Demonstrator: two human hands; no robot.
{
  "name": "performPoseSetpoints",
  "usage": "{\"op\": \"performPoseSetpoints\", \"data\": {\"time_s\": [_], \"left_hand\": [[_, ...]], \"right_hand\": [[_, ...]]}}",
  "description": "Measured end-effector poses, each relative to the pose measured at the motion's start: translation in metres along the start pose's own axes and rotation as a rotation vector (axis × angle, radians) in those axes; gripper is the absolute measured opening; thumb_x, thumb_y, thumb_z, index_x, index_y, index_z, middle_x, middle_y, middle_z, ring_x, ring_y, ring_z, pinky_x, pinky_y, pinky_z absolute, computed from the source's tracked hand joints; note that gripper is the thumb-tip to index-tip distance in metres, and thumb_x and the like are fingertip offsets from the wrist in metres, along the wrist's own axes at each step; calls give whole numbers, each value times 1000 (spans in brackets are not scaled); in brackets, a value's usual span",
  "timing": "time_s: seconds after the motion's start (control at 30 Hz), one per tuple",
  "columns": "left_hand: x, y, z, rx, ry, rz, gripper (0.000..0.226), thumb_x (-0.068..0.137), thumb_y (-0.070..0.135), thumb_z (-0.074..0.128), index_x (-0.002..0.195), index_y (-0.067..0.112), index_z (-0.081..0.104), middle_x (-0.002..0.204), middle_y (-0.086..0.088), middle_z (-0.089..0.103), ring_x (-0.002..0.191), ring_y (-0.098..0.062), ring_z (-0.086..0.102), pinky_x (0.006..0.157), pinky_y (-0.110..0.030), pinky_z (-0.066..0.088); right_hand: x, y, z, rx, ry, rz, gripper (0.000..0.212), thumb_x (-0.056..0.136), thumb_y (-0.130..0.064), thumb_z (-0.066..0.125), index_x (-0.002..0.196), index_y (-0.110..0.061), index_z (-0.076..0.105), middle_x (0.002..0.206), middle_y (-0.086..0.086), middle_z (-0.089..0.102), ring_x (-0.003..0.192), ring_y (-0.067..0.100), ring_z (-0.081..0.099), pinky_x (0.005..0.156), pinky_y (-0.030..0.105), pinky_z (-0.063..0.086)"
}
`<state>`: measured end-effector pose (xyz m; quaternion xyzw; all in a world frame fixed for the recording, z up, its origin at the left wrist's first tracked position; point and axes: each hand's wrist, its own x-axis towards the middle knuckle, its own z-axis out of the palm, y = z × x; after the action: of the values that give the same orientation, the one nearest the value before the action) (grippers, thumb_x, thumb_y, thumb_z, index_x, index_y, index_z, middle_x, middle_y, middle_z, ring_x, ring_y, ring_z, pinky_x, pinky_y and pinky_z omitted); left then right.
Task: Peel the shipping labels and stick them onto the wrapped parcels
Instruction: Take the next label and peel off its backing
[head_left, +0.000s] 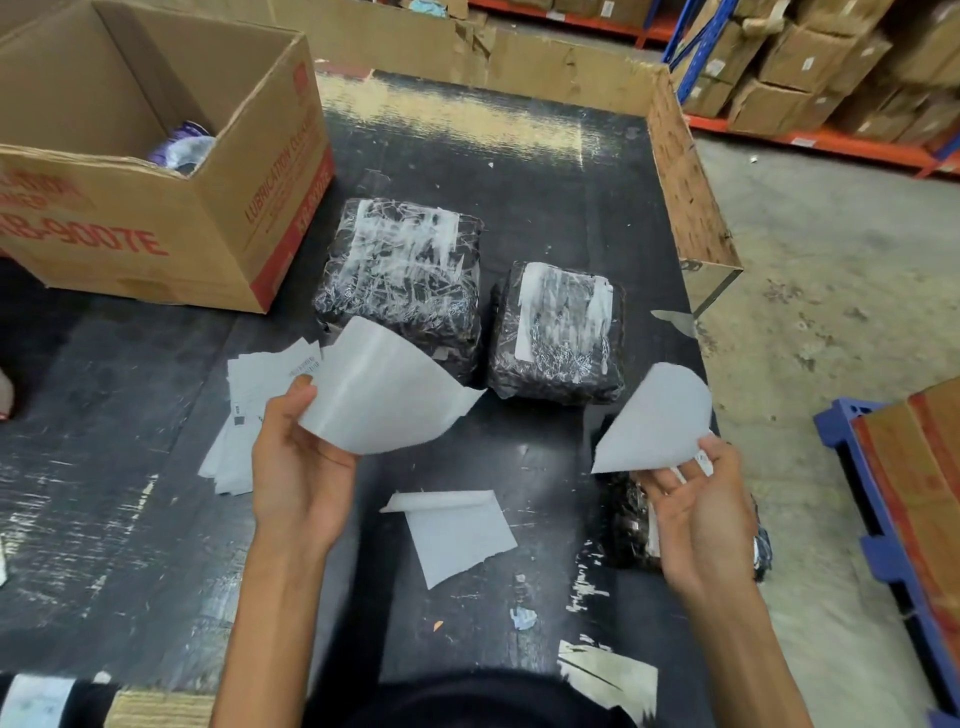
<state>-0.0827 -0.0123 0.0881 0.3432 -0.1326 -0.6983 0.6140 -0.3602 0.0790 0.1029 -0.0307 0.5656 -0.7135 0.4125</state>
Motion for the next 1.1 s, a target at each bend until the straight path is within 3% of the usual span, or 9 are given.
{"op": "performPoseSetpoints", "data": {"time_s": [0.07, 0.13, 0.2, 0.3, 0.5, 0.67, 0.87, 1.0, 1.1], "left_hand": [[-3, -3, 4, -12, 20, 11, 22, 96, 11, 45, 80, 20, 57, 93, 8, 65, 95, -12, 62, 73, -22, 54], [-4, -5, 7, 8, 13, 11, 18, 94, 11, 46, 81, 20, 54, 91, 7, 60, 91, -11, 60, 67, -21, 52], [-5, -6, 6, 32, 3, -2, 10, 92, 14, 48, 88, 19, 54, 96, 6, 60, 91, -12, 58, 66, -21, 49], [-7, -6, 5, 28, 2, -17, 14, 88, 16, 52, 102, 16, 54, 108, 1, 57, 98, -15, 56, 70, -23, 45], [-14, -5, 12, 45, -10, -15, 5, 85, 16, 55, 88, 20, 56, 109, 0, 49, 99, -14, 52, 69, -21, 45], [-18, -5, 17, 120, -33, -5, 10, 85, 17, 54, 77, 22, 52, 92, 4, 48, 83, -9, 51, 63, -21, 37], [-25, -4, 27, 177, -19, -5, 28, 95, 12, 43, 70, 24, 45, 77, 8, 47, 72, -6, 48, 60, -24, 31], [-26, -4, 30, 162, -22, -12, 31, 95, 12, 44, 68, 25, 50, 74, 10, 53, 71, -5, 51, 56, -22, 35], [-24, -4, 27, 164, -17, -20, 20, 88, 16, 50, 71, 25, 46, 76, 9, 50, 73, -6, 48, 58, -23, 32]], "right_hand": [[-9, 7, 0, -321, 43, -307, 25, 100, -8, 46, 81, -23, 47, 80, -1, 62, 68, 6, 62, 65, 21, 46], [-22, 19, 6, -599, -70, -592, 29, 97, -4, 54, 79, -25, 48, 68, -13, 58, 57, -4, 51, 58, 14, 39], [-32, 33, 12, -728, -204, -705, 29, 96, 3, 59, 82, -22, 53, 68, -19, 61, 61, -4, 53, 61, 9, 41], [-35, 45, 26, -756, -255, -684, 18, 92, 2, 64, 83, -13, 60, 73, -22, 65, 69, -4, 62, 71, 8, 46], [-26, 47, 45, -567, -257, -420, 14, 90, 0, 69, 84, -13, 65, 71, -4, 73, 68, 7, 66, 70, 24, 53], [-24, 40, 44, -731, -390, -624, 28, 90, 0, 68, 107, -19, 58, 76, -4, 72, 63, 10, 64, 66, 22, 54], [-16, 43, 39, -858, -490, -655, 25, 89, -5, 58, 94, -18, 79, 92, -6, 74, 84, 13, 69, 73, 35, 57], [-19, 42, 42, -829, -533, -623, 6, 90, -18, 73, 88, -21, 78, 87, -8, 74, 77, 15, 67, 73, 26, 55], [-20, 43, 44, -829, -553, -615, 8, 87, -15, 79, 80, -19, 76, 84, -6, 73, 76, 15, 66, 73, 26, 54]]}}
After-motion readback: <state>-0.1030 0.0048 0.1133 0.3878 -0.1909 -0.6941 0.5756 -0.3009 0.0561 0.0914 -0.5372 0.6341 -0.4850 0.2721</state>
